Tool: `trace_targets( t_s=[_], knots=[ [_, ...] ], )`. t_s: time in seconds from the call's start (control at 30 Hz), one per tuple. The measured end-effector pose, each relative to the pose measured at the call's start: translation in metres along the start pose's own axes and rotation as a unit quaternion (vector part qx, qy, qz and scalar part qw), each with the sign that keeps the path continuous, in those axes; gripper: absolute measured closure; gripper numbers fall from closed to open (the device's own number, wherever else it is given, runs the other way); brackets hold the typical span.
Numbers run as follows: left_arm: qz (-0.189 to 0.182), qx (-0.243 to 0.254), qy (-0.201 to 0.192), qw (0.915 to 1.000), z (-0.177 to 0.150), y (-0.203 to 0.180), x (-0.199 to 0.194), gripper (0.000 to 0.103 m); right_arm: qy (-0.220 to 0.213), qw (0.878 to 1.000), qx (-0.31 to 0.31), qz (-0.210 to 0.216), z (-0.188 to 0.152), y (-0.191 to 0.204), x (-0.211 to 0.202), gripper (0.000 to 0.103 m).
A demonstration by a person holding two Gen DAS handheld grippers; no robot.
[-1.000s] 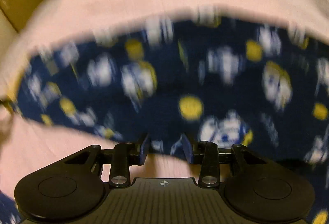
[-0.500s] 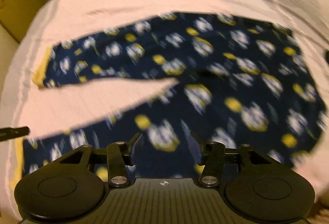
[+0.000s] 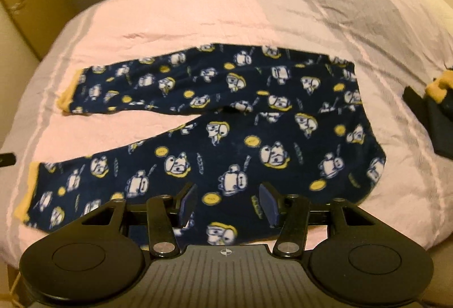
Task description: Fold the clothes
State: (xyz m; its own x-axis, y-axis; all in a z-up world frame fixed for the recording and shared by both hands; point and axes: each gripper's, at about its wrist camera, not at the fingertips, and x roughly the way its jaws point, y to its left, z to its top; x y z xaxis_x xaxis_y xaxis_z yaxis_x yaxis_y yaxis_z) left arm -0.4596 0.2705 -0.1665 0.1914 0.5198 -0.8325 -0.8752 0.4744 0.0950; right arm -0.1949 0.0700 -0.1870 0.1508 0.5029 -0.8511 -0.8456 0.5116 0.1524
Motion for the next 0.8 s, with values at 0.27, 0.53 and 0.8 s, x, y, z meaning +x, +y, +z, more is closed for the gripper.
trace_targets(
  t_s=[0.27,0.53,0.8],
  knots=[
    [0.009,-0.021,-0.01,0.9997,-0.043,-0.089,-0.062,0.064,-0.022,0.999,-0.026,0.012,-0.011,-0.08,-0.056,0.05],
    [0.035,-0.051,-0.006,0.9981,-0.072,-0.136,-0.101,0.063,-0.015,0.996,-0.073,0.04,-0.01,-0.123,-0.078,0.05],
    [0.041,-0.026,-0.01,0.9988,-0.066,-0.167,-0.11,0.063,-0.025,0.998,-0.056,0.03,-0.018,-0.159,-0.099,0.048]
  ],
)
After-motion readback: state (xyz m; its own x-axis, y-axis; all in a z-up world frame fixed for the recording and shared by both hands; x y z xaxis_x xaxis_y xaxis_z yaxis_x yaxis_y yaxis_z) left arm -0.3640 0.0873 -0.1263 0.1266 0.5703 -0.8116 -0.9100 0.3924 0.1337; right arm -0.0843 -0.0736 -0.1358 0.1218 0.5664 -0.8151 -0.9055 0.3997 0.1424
